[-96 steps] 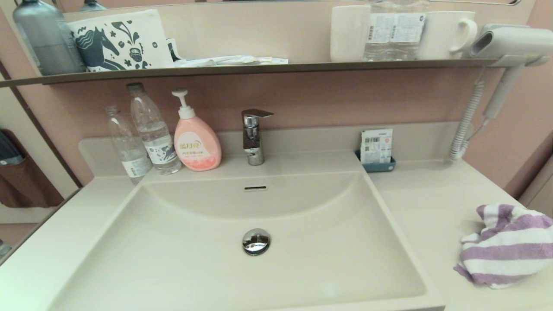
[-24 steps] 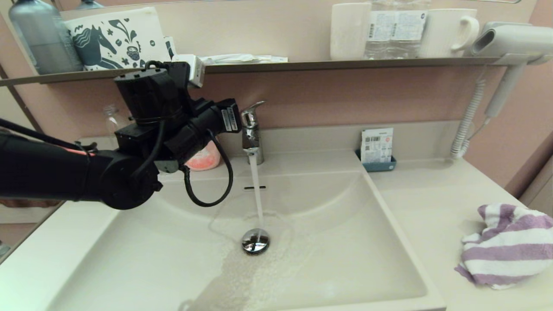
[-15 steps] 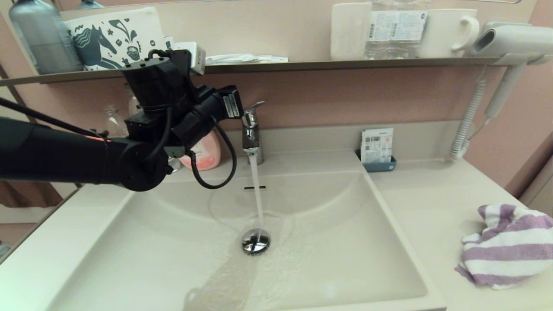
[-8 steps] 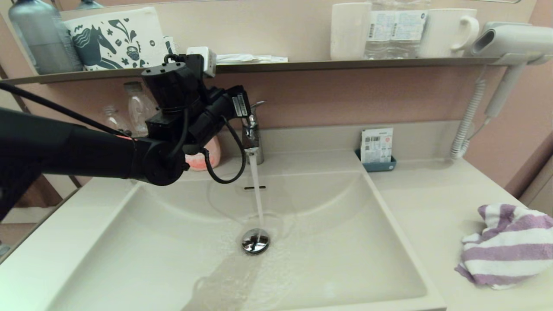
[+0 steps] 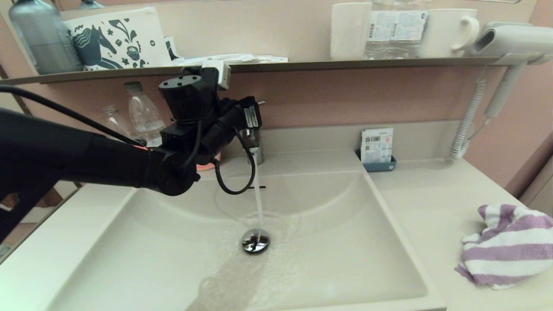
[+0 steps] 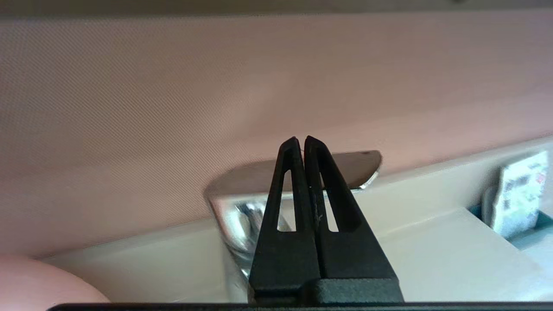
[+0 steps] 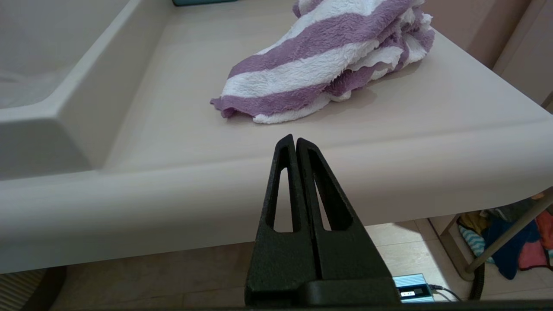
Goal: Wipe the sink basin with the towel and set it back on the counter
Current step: Turn off the faucet
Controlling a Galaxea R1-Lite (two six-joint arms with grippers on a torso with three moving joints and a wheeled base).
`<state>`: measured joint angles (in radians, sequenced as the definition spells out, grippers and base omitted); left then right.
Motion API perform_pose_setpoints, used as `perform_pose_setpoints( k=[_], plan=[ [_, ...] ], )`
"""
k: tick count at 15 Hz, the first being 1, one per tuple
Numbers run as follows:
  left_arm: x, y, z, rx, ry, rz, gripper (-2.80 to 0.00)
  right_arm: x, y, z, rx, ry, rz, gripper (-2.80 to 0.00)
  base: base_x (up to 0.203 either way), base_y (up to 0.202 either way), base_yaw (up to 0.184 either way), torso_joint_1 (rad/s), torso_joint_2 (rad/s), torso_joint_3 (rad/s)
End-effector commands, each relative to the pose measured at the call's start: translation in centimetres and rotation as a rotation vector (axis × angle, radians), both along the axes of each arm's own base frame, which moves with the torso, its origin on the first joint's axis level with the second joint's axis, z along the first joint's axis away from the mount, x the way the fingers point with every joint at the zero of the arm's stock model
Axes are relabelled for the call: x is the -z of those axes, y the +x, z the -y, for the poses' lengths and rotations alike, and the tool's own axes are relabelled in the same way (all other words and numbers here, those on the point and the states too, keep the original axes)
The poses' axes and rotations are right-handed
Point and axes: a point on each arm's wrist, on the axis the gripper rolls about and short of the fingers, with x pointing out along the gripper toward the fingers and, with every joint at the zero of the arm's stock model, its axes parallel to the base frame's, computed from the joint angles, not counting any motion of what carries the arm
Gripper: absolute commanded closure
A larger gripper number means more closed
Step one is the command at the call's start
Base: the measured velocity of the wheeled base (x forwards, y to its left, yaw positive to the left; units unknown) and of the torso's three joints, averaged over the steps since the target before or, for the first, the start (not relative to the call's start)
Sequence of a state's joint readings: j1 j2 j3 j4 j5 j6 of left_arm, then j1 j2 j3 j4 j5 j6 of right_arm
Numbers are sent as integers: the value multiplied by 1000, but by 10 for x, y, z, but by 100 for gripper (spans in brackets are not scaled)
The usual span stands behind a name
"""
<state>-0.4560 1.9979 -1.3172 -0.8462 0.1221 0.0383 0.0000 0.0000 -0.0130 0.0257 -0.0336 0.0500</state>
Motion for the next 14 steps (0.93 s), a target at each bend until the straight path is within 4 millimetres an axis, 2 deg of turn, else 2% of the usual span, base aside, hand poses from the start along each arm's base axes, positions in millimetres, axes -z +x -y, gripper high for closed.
perform_pose_setpoints(
  k=[1, 6, 8, 10, 11, 14],
  plan=[
    [13, -6, 7, 21, 17, -30, 0, 0, 0, 0, 0, 0, 0, 0, 0, 0, 0, 0, 0, 0],
    [36, -22, 9, 38, 65, -49, 0, 0, 0, 0, 0, 1, 0, 0, 0, 0, 0, 0, 0, 0],
    [28, -29, 4, 34, 53, -16, 0, 0, 0, 0, 0, 1, -1, 0, 0, 0, 0, 0, 0, 0],
    [10, -40, -4, 27, 34, 21, 0, 0, 0, 0, 0, 1, 0, 0, 0, 0, 0, 0, 0, 0],
    [2, -50, -10, 24, 27, 34, 0, 0, 0, 0, 0, 0, 0, 0, 0, 0, 0, 0, 0, 0],
    [-11, -103, -42, 15, 19, 46, 0, 0, 0, 0, 0, 1, 0, 0, 0, 0, 0, 0, 0, 0]
  ],
)
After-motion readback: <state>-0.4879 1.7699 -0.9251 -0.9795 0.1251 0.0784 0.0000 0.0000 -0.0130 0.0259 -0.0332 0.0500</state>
